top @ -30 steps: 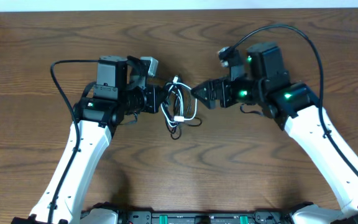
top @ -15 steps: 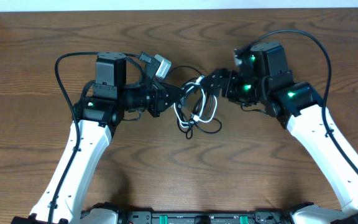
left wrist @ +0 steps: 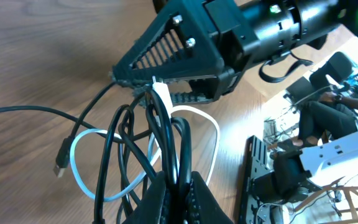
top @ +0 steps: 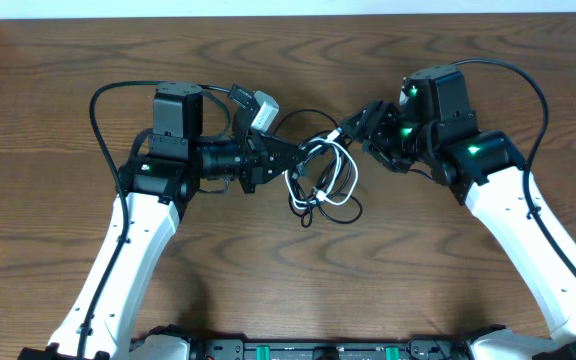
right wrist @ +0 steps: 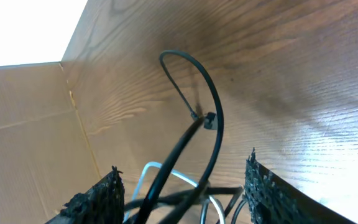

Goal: Untangle cables

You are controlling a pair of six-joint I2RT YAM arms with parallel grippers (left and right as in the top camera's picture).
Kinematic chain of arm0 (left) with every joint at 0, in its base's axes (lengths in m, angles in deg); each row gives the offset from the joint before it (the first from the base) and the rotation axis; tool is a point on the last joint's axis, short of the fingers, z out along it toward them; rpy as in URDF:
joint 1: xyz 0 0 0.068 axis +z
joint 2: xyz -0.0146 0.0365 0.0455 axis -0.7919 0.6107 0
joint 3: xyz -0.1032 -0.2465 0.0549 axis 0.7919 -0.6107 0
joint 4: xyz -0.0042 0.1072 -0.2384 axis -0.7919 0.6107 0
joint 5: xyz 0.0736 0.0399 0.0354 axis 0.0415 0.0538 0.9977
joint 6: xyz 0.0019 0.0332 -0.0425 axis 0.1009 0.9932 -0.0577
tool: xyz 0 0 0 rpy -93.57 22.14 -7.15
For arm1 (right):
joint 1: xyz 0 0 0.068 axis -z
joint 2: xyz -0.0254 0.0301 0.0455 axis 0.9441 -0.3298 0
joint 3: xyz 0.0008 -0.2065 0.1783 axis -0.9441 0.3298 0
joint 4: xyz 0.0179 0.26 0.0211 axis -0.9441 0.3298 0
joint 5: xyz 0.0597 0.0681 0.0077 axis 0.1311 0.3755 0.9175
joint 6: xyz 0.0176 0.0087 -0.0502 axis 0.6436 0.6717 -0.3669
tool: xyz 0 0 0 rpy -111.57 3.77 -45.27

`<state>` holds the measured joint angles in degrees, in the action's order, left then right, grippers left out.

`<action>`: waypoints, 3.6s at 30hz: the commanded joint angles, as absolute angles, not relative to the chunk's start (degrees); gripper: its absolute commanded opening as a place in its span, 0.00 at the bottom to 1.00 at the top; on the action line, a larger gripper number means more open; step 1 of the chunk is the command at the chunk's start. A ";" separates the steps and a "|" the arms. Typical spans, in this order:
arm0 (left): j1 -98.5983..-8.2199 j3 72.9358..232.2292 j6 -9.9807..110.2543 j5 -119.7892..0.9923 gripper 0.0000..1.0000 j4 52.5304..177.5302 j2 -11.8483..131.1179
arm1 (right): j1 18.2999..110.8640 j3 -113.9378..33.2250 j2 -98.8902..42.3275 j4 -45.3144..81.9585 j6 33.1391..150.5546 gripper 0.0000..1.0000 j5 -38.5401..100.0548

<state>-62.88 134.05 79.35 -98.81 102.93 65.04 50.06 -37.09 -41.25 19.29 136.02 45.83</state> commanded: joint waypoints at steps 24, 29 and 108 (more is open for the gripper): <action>-67.71 135.08 81.45 -83.57 0.08 100.40 65.04 | 47.44 -37.98 -40.77 19.84 135.74 0.60 47.40; -67.71 135.08 77.75 -75.75 0.08 100.44 65.04 | 47.39 -37.98 -40.77 20.41 135.50 0.62 49.46; -72.81 135.08 80.31 -96.03 0.08 87.33 65.04 | 49.42 -37.98 -40.77 17.22 148.15 0.01 45.19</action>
